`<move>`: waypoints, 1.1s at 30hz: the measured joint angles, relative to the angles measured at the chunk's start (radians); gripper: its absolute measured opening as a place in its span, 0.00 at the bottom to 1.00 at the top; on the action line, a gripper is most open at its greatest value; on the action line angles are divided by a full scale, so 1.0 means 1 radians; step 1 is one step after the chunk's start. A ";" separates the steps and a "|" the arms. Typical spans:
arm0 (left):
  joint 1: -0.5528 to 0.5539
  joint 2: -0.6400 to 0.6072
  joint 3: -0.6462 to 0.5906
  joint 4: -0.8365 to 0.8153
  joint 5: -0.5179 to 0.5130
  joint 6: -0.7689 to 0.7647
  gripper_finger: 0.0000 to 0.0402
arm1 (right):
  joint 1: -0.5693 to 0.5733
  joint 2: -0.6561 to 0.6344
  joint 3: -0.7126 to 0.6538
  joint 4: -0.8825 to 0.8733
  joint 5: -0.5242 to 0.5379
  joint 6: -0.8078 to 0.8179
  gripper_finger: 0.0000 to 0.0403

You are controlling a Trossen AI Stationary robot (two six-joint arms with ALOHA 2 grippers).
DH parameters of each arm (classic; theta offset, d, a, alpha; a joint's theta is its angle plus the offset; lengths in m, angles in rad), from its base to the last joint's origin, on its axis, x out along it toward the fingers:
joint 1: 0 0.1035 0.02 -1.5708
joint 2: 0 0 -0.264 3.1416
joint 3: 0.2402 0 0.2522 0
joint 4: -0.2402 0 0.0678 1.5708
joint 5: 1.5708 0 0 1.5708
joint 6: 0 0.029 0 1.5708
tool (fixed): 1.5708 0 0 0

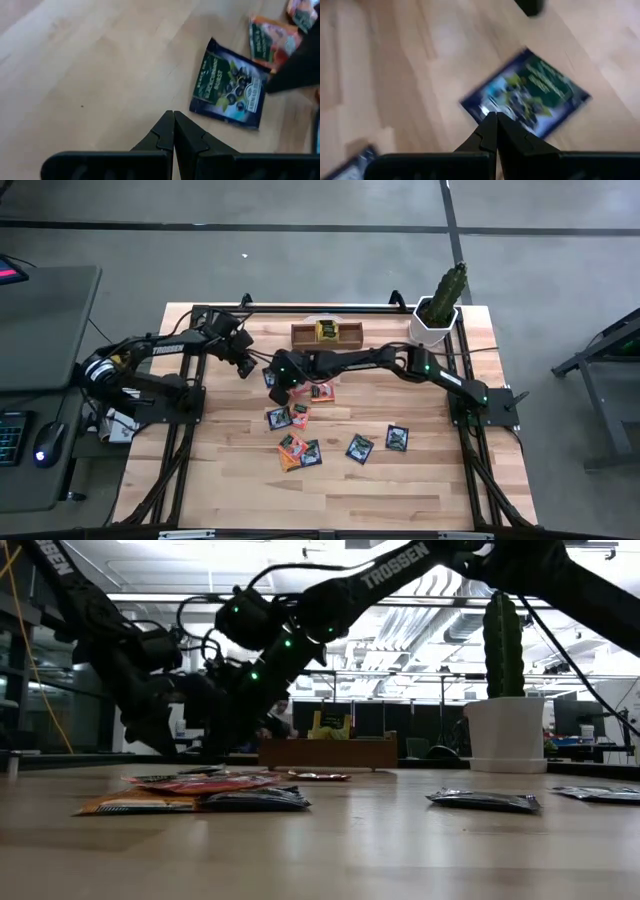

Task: Pick & Place Tea
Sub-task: Put the purple tea bag in the left compartment of the organizer

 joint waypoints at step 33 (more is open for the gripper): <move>0.001 0.298 0.009 0.133 0.301 -0.096 0.41 | 0.021 -0.003 -0.040 -0.033 -0.021 0.044 0.00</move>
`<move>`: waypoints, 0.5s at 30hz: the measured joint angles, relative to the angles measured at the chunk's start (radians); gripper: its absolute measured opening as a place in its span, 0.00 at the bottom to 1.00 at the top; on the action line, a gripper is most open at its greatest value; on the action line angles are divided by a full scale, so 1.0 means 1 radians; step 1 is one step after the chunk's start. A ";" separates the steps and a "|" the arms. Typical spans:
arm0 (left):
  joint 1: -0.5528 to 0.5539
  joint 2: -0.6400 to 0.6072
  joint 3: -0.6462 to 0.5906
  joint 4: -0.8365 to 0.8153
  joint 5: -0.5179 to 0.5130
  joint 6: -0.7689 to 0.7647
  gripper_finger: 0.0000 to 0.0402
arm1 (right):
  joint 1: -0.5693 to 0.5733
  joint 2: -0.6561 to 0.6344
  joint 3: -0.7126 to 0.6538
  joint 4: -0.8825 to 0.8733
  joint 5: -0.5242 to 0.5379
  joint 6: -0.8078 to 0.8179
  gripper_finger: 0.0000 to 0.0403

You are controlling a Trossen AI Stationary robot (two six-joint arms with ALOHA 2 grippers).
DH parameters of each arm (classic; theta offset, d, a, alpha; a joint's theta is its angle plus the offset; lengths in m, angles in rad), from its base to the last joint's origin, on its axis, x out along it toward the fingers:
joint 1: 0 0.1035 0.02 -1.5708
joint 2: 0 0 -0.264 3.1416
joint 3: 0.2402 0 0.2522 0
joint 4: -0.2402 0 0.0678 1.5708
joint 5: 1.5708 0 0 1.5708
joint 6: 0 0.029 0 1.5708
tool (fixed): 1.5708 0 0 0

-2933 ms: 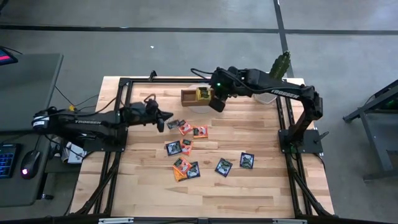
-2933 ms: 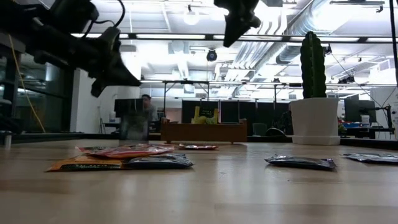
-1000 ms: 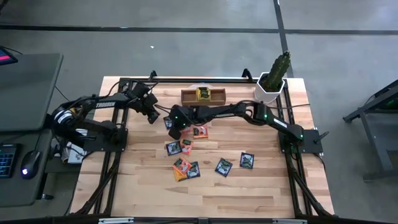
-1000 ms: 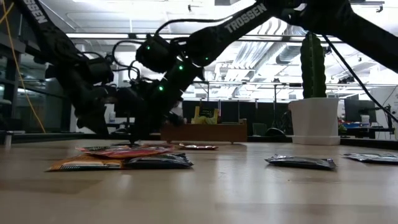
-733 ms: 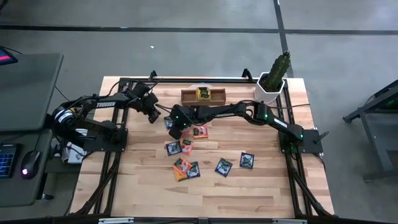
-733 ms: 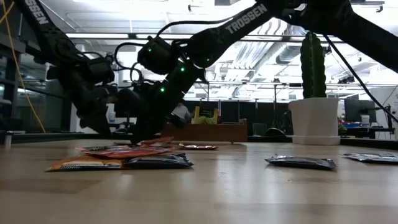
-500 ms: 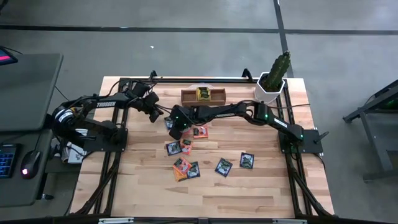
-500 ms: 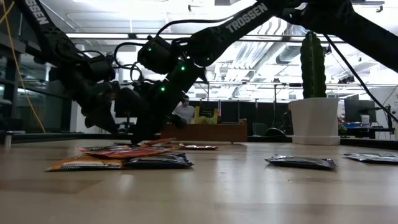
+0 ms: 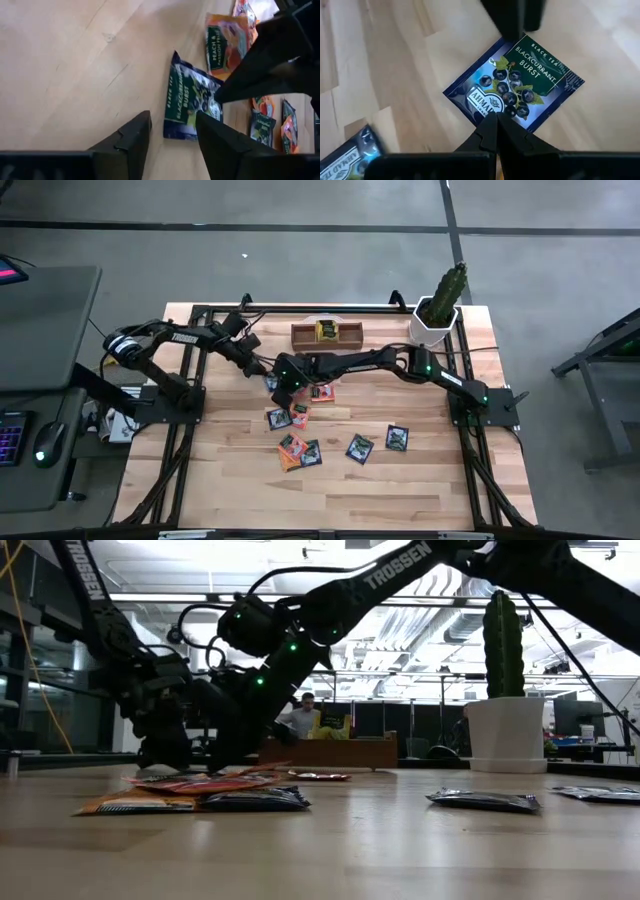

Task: Pick & Place Tea
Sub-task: Put the purple tea bag in the left compartment of the organizer

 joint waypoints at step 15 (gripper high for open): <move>-0.021 0.012 0.032 -0.059 0.011 0.009 0.41 | 0.015 0.003 -0.002 0.041 0.006 0.003 0.00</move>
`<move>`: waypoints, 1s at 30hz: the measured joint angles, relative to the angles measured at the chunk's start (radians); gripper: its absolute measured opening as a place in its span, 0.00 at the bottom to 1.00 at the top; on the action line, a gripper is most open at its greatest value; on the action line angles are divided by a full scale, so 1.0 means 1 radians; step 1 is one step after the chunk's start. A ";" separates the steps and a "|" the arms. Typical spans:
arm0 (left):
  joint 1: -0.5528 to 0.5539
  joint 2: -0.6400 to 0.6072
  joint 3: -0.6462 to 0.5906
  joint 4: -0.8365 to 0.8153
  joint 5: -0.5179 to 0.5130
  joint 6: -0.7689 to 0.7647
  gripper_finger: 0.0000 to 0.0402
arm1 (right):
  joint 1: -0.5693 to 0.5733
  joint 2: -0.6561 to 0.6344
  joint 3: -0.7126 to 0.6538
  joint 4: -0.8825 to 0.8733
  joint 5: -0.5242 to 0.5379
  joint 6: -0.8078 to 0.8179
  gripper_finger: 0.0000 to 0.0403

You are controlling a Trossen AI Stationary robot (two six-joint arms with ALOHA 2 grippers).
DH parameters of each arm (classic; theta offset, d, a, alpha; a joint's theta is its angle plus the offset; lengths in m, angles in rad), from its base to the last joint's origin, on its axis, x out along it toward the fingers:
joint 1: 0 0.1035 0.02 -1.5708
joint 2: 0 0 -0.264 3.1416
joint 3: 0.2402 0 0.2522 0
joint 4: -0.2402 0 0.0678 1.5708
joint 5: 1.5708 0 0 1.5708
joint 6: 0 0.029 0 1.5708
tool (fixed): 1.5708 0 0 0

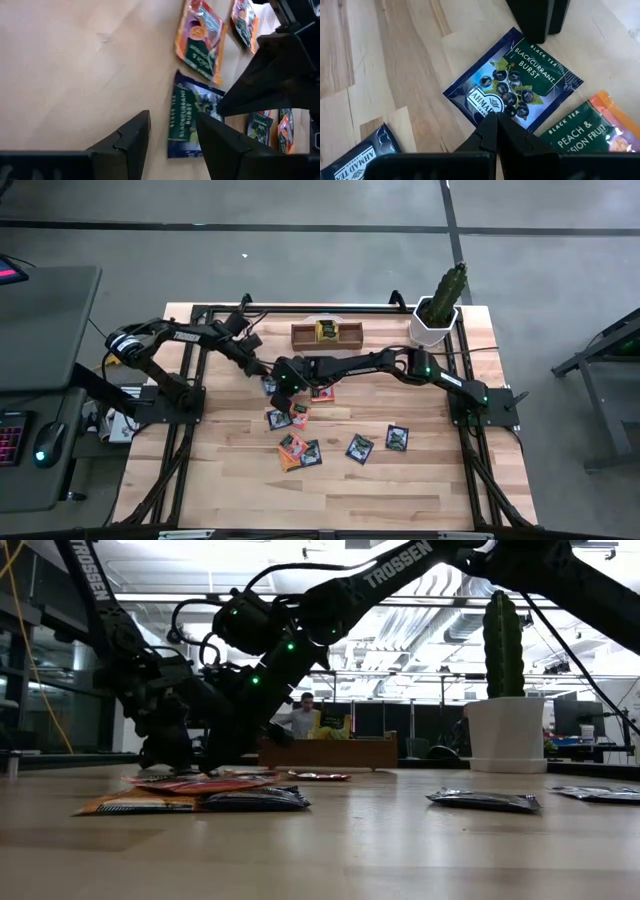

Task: Pick & Place Tea
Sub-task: Put the purple tea bag in the left compartment of the organizer

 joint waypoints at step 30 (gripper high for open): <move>-0.069 0.000 0.000 -0.029 0.022 0.034 0.29 | -0.038 0.002 -0.001 0.049 0.033 0.023 0.00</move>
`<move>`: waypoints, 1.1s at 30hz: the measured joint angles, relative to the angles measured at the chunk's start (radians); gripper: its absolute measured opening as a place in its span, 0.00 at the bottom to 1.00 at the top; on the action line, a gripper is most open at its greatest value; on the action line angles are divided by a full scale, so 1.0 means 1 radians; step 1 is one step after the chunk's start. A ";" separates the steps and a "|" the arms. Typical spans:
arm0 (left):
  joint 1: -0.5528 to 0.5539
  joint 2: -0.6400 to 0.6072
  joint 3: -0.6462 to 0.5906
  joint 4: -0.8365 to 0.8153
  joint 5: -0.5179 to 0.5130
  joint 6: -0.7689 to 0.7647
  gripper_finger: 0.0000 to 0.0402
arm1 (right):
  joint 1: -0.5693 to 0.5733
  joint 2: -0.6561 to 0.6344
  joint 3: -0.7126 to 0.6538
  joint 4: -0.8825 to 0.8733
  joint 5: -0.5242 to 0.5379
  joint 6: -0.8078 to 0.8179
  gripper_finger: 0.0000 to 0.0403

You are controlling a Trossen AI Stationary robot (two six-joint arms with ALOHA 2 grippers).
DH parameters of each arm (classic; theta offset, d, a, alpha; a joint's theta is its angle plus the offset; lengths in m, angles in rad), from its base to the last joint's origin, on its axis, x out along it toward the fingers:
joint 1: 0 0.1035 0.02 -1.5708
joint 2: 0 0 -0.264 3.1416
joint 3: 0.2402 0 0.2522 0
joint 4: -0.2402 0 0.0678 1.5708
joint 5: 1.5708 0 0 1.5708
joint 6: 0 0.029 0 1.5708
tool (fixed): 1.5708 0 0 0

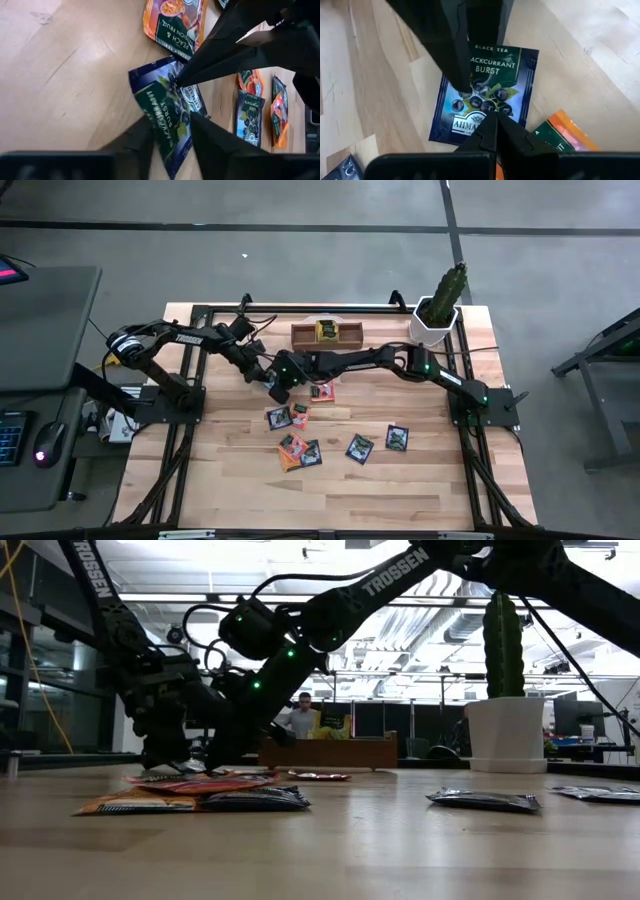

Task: Pick & Place Tea
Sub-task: Put the purple tea bag in the left compartment of the organizer

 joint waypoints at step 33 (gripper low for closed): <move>0.003 -0.011 0.045 -0.020 -0.048 0.104 0.00 | -0.005 -0.337 0.002 -0.385 0.034 -0.060 0.00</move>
